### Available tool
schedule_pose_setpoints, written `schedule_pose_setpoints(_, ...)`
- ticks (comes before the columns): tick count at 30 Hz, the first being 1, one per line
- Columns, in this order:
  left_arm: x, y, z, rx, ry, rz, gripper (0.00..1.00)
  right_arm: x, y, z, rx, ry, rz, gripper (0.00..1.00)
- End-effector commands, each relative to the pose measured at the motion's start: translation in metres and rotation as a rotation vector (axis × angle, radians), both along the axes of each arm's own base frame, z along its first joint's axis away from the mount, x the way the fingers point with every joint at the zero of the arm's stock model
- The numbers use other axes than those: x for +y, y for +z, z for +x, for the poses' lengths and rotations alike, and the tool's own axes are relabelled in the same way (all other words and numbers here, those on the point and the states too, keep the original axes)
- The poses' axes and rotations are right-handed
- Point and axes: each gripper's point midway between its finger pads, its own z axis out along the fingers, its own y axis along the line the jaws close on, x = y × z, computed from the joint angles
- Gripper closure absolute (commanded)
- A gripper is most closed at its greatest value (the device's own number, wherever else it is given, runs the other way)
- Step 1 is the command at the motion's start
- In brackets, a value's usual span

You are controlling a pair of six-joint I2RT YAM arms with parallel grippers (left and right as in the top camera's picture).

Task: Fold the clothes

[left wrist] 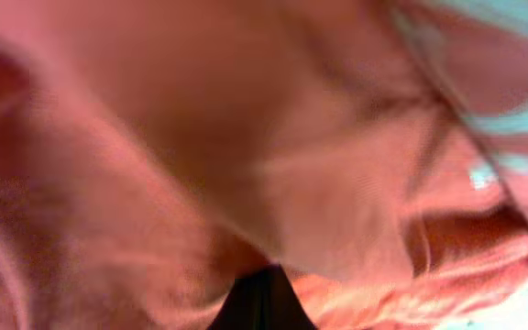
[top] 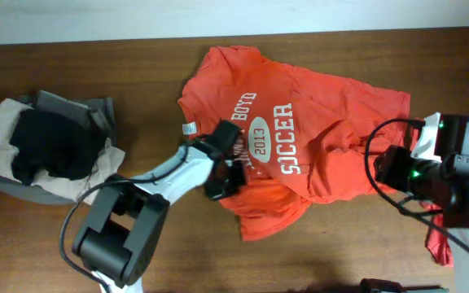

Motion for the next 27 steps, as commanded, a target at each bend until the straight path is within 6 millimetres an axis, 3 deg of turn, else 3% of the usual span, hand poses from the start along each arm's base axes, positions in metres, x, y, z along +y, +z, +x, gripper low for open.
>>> schedule_pose_setpoints(1, 0.048, -0.018, -0.013, 0.161, 0.162, 0.111, 1.00, 0.002, 0.012, -0.004, -0.059, 0.007, -0.010, 0.52)
schedule_pose_setpoints(9, 0.127, -0.015, -0.018, 0.239, 0.173, 0.220, 0.99, 0.004, 0.025, -0.004, -0.125, 0.014, -0.011, 0.48)
schedule_pose_setpoints(12, 0.156, -0.009, -0.016, 0.207, 0.177, 0.326, 0.99, 0.010, 0.017, -0.003, -0.085, 0.032, 0.024, 0.48)
schedule_pose_setpoints(14, 0.165, -0.003, -0.011, 0.169, 0.173, 0.359, 0.99, 0.010, 0.006, -0.002, -0.030, 0.032, 0.034, 0.48)
schedule_pose_setpoints(18, 0.178, 0.018, 0.000, 0.067, 0.174, 0.420, 0.99, 0.009, -0.032, 0.001, 0.135, 0.028, 0.065, 0.49)
schedule_pose_setpoints(20, 0.190, 0.033, 0.005, 0.002, 0.182, 0.479, 0.99, 0.012, -0.062, 0.002, 0.248, 0.031, 0.100, 0.48)
schedule_pose_setpoints(27, 0.207, 0.058, 0.011, -0.091, 0.197, 0.558, 1.00, 0.020, -0.145, 0.012, 0.428, 0.033, 0.194, 0.30)
